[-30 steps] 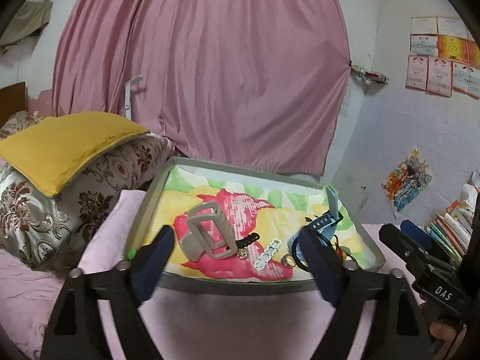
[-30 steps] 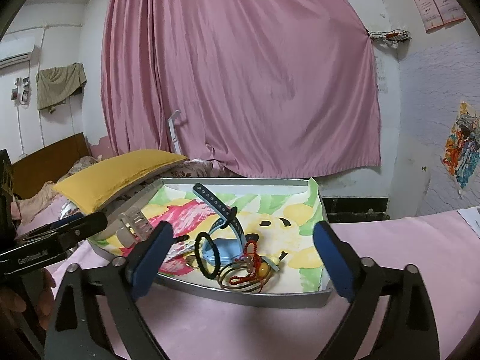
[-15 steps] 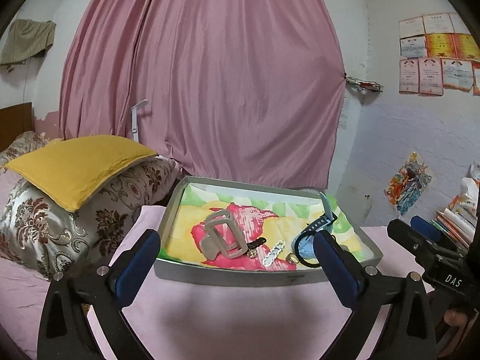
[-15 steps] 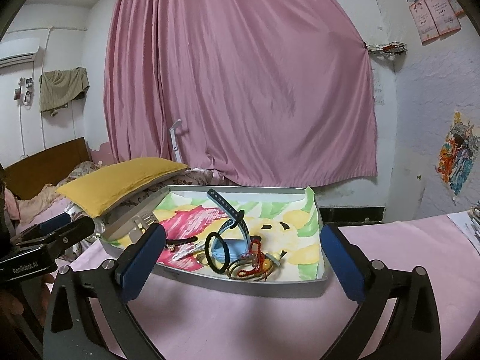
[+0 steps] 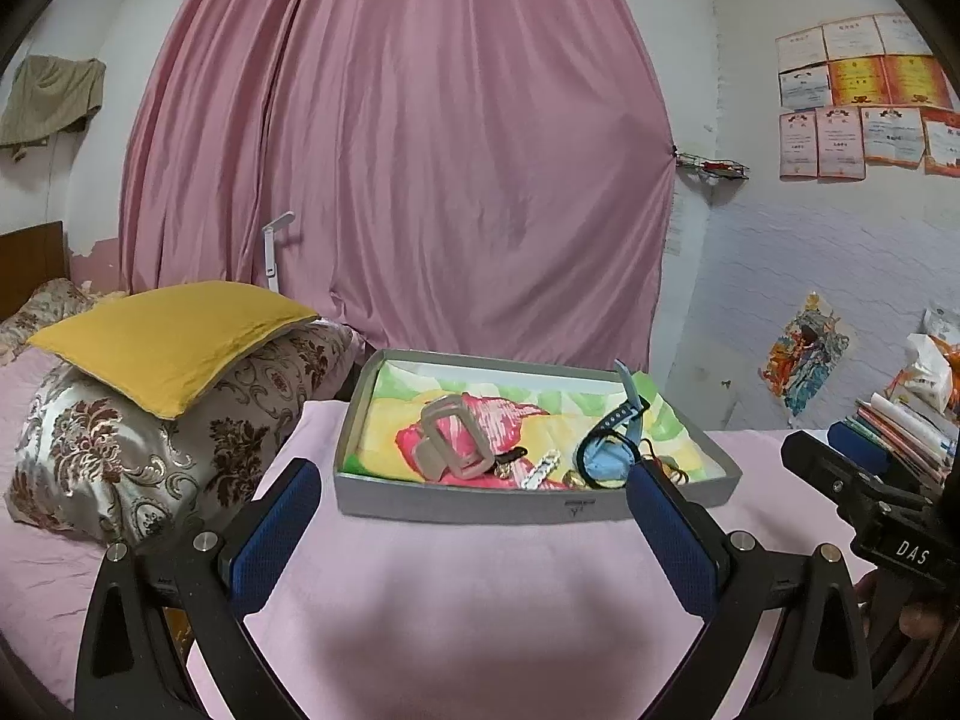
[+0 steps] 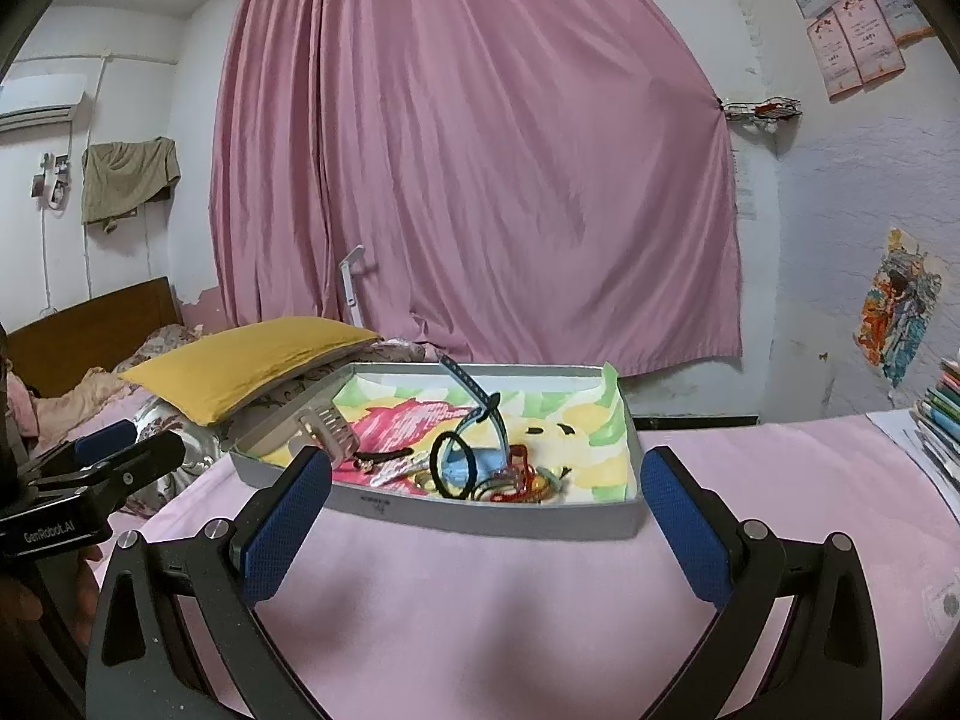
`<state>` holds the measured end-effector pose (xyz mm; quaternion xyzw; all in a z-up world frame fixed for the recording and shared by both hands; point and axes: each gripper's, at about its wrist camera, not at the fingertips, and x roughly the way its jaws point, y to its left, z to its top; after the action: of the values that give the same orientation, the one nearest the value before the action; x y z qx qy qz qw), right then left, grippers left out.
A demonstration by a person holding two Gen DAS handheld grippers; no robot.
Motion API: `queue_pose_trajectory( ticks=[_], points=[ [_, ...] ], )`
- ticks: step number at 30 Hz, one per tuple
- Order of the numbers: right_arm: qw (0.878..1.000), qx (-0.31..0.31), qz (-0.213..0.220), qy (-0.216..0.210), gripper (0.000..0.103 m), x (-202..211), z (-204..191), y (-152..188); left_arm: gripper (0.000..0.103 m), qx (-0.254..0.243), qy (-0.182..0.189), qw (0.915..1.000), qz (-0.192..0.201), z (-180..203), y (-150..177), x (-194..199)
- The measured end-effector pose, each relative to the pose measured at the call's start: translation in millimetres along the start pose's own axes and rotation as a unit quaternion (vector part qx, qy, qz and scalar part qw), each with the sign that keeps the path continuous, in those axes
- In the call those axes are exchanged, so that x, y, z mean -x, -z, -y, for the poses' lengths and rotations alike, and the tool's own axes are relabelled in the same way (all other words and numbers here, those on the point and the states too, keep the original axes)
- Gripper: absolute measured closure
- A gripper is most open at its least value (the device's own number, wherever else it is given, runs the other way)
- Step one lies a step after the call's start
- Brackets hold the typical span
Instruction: Organize jewelry
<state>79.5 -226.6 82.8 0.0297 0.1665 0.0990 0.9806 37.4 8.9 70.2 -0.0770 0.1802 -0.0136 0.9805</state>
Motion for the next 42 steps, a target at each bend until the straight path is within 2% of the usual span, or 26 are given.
queue_pose_trajectory(
  ticks=[6,19,30,38,42],
  points=[
    [1.000,-0.006,-0.001,0.010,0.002,14.5,2.0,18.1,0.001,-0.005,-0.004,1.0000,0.000,-1.1,12.1,14.7],
    [0.998,0.005,0.044,0.054,0.002,49.4,-0.5,44.7,0.001,0.004,-0.018,0.9997,0.019,-8.6,43.4,28.8],
    [0.996,0.006,0.044,0.072,0.002,51.3,1.7,56.8,0.001,0.001,-0.032,0.9993,0.017,-4.8,63.9,28.9],
    [0.997,-0.001,0.019,0.078,0.002,37.7,6.6,64.2,0.001,0.007,-0.031,0.9995,-0.006,-4.8,75.2,19.3],
    [0.997,-0.005,0.013,0.079,0.002,34.2,7.6,67.7,0.001,0.020,-0.027,0.9994,-0.003,-9.5,76.2,20.6]
  ],
)
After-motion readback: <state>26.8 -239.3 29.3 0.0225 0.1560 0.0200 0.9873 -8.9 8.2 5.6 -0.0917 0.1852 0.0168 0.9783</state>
